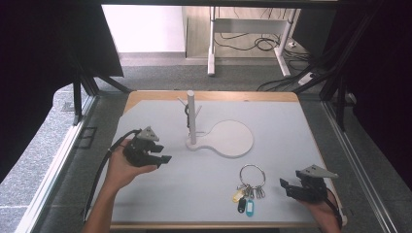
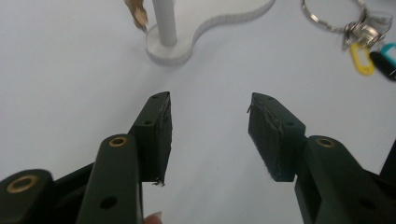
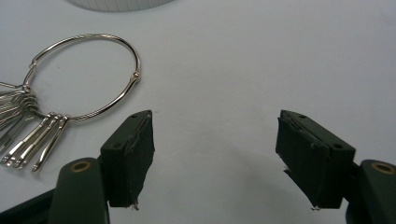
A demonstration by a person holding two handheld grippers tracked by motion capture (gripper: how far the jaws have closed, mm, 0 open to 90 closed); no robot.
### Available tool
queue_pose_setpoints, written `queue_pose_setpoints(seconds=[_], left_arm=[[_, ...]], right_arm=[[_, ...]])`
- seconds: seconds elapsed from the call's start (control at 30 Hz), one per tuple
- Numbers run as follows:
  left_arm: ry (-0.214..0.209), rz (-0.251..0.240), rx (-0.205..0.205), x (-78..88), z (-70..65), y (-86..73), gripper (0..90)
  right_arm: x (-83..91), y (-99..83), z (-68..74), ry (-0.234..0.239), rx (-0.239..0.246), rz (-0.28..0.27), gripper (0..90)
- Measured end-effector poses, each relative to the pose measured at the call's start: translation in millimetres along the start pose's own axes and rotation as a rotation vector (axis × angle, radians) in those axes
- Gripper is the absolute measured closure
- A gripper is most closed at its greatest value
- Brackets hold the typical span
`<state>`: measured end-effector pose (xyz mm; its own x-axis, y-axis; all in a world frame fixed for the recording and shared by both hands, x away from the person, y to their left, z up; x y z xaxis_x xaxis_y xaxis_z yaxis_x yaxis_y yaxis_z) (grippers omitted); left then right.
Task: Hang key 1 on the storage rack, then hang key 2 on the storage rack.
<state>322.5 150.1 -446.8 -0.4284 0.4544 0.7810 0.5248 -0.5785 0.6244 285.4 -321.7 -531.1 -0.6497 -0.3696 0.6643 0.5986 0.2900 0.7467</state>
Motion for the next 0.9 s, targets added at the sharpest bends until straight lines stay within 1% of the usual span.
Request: queue_pose_setpoints(seconds=[0.07, 0.17, 0.2, 0.23, 0.33, 0.37, 0.4, 0.43, 0.5, 0.53, 0.63, 0.7, 0.77, 0.83, 0.9], left_arm=[[0.007, 0.003, 0.003, -3.5, -4.4, -9.6, 50.1], [0.002, 0.02, 0.009, -10.6, -12.2, -24.7, 49.3], [0.0, 0.024, 0.014, -12.2, -13.6, -27.8, 49.3], [0.0, 0.03, 0.011, -14.8, -15.0, -31.8, 49.2], [-0.005, 0.038, 0.02, -20.2, -17.7, -40.9, 48.9], [-0.006, 0.041, 0.021, -21.3, -17.7, -42.1, 49.0], [-0.002, 0.054, 0.02, -21.9, -16.2, -43.6, 48.9], [0.006, 0.054, 0.021, -21.2, -15.1, -43.9, 48.7], [0.006, 0.042, 0.036, -20.1, -13.6, -44.6, 48.8], [0.005, 0.04, 0.037, -20.0, -13.2, -45.5, 48.7], [0.002, 0.038, 0.043, -19.6, -12.8, -48.8, 46.8], [0.002, 0.036, 0.046, -18.3, -11.9, -50.4, 45.7], [0.0, 0.03, 0.058, -16.0, -11.3, -51.9, 45.5], [-0.017, 0.017, 0.063, -13.1, -11.6, -52.5, 45.5], [-0.015, 0.02, 0.063, -12.1, -11.5, -53.6, 45.4]], right_arm=[[0.1, 0.1, 0.6, 0.004, 0.004, 0.001, 28.3], [-0.6, -0.4, 2.0, 0.002, 0.023, 0.007, 28.8], [-0.9, -0.6, 2.5, 0.001, 0.035, 0.009, 29.0], [-1.1, -0.7, 3.0, -0.001, 0.041, 0.011, 29.1], [-1.5, -0.6, 4.1, -0.002, 0.047, 0.013, 29.5], [-1.6, -0.5, 4.3, -0.001, 0.047, 0.013, 29.8], [-1.7, -0.3, 4.5, -0.002, 0.048, 0.013, 30.1], [-2.1, 0.4, 5.0, -0.001, 0.048, 0.012, 30.4], [-2.5, 1.5, 6.3, 0.002, 0.05, 0.011, 30.7], [-2.7, 2.0, 7.1, 0.003, 0.051, 0.01, 30.9], [-4.5, 6.1, 9.8, -0.002, 0.077, -0.002, 31.1], [-4.9, 9.1, 11.1, -0.012, 0.09, -0.008, 30.9], [-4.7, 13.5, 12.3, -0.026, 0.104, -0.011, 30.8], [-4.2, 17.8, 13.7, -0.024, 0.115, -0.008, 31.1], [-4.9, 22.1, 15.6, -0.018, 0.118, 0.002, 32.6]])
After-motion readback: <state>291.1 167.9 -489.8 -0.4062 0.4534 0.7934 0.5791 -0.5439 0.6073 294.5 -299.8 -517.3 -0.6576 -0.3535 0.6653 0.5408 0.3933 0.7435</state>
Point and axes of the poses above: each handheld gripper's, and its own axes: x roughly backward along the jaws, y roughly out of its top, z roughly to its left, the point moved 5 cm from there along -x, roughly forward along the jaws, and after that the axes turned 4 degrees about y, right-handed, at the moved point
